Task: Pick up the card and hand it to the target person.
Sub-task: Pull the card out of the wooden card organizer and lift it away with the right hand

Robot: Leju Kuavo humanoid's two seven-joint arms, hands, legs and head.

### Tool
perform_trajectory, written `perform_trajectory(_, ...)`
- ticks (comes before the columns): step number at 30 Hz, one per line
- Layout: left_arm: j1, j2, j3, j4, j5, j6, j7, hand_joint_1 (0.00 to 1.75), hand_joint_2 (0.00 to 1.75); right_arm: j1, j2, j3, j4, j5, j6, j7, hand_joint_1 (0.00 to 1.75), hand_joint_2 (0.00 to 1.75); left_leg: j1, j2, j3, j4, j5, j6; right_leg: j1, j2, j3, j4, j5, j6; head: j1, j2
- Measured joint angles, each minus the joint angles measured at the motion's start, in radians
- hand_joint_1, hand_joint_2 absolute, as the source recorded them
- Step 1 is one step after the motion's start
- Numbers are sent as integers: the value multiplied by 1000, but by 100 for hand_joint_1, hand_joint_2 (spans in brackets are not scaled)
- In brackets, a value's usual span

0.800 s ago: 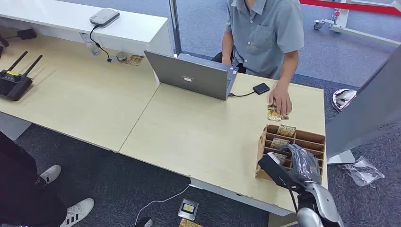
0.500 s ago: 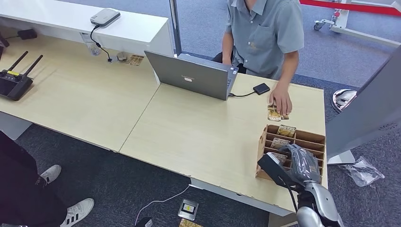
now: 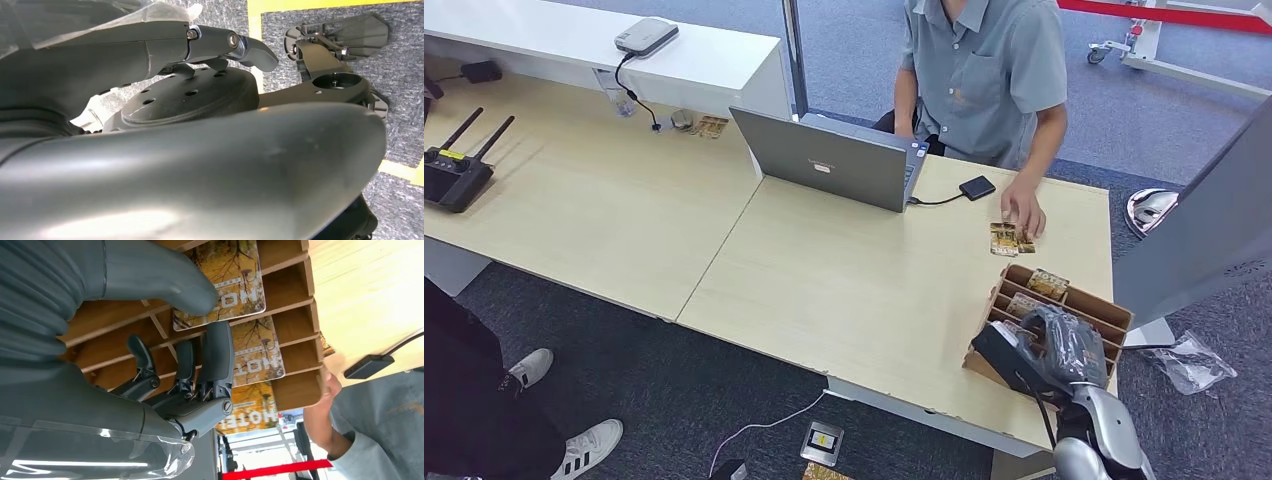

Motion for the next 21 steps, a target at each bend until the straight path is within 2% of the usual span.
perform_trajectory(4, 0, 0, 0, 0, -1, 0, 1, 0, 0, 6, -2, -6, -2, 13, -16, -6, 154, 175, 0, 0, 0, 0, 0, 0, 0, 0, 0, 0, 0, 0, 0, 0)
perform_trajectory(10, 1, 0, 0, 0, 1, 0, 0, 0, 0, 20, -4, -20, -9, 36, -57, -44, 175, 175, 0, 0, 0, 0, 0, 0, 0, 0, 0, 0, 0, 0, 0, 0)
perform_trajectory(15, 1, 0, 0, 0, 1, -3, -1, 0, 0, 42, -5, -26, -56, 65, -119, -109, 175, 175, 0, 0, 0, 0, -1, 1, 0, 0, 0, 0, 0, 0, 0, 0)
perform_trajectory(21, 1, 1, 0, 0, -3, -5, -3, 0, 0, 65, -6, -34, -170, 118, -172, -137, 175, 175, 0, 0, -1, 0, -1, 1, 0, 0, -1, 0, 0, 0, 0, 0)
